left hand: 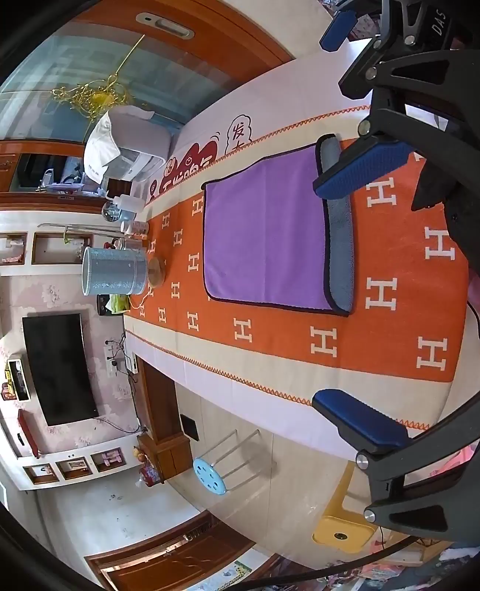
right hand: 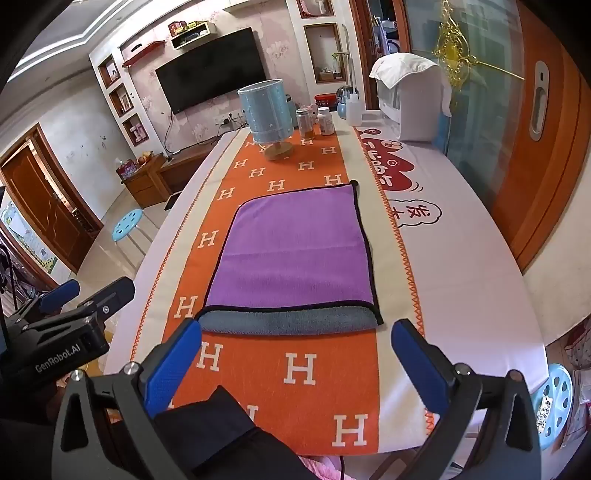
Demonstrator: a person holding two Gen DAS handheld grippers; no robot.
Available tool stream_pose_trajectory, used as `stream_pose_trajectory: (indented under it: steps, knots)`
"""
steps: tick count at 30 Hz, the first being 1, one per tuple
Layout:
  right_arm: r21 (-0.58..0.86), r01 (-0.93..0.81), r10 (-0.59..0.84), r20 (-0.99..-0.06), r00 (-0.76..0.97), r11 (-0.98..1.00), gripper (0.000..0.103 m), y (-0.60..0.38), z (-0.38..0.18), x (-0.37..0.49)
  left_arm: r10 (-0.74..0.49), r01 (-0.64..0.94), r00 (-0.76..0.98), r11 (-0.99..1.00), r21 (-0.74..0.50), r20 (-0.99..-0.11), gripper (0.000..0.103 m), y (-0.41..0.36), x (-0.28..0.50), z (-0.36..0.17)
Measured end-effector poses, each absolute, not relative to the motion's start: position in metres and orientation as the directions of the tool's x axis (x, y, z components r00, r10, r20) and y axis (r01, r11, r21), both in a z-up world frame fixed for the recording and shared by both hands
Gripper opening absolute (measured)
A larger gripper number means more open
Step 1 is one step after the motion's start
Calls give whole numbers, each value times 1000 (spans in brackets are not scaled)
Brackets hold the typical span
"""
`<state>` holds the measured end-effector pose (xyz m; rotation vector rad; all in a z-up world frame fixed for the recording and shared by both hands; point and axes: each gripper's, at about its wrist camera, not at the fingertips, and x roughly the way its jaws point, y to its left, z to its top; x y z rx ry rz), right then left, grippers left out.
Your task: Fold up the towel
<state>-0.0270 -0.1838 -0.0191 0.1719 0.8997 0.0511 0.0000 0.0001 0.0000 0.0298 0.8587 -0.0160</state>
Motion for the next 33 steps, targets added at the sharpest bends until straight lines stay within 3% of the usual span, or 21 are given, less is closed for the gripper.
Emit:
stream_pose_trajectory:
  steps: [33]
  knots:
    - [152, 35, 98, -778, 621, 988, 103, -186, -18, -27, -16, 39, 640, 999, 12, -769, 102, 0, 1, -4]
